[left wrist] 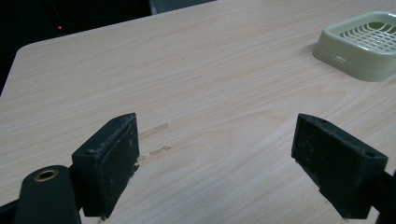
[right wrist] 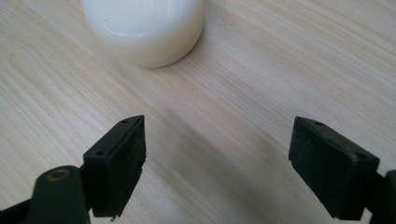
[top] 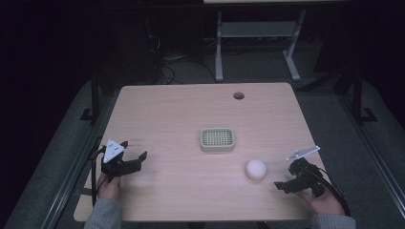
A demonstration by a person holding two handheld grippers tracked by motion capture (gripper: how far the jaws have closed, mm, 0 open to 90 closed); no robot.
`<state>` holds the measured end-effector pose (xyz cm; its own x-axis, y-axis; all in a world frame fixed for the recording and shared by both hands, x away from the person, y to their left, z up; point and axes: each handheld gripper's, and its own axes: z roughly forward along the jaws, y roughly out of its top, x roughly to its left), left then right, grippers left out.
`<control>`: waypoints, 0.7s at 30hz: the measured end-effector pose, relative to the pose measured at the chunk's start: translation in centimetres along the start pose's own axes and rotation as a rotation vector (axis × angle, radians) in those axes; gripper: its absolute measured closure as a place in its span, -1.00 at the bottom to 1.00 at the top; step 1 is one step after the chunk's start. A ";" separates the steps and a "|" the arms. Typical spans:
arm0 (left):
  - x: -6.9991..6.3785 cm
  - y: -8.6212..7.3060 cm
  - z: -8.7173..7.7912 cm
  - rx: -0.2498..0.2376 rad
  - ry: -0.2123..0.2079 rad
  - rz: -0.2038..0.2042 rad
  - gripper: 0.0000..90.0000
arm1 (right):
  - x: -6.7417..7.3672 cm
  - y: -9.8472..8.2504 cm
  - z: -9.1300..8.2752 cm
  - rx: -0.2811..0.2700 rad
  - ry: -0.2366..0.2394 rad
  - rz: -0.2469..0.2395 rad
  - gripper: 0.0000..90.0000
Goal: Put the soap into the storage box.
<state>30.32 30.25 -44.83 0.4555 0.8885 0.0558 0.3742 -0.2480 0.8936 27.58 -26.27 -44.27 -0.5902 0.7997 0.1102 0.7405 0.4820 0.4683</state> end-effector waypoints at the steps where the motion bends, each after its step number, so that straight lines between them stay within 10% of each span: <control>1: 0.0 0.0 0.0 0.000 0.000 0.000 -0.67 | 0.0 0.0 0.0 0.000 0.000 0.000 -0.60; 21: 0.2 0.0 -0.2 -0.006 0.004 -0.004 -0.67 | 2.3 4.6 0.5 0.076 0.031 -0.125 -0.64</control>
<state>30.29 30.49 -44.71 0.4503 0.8912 0.0542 0.3709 -0.2419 0.8966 29.82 -22.01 -42.32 -0.6885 0.7205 0.0829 0.6817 0.6040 0.4129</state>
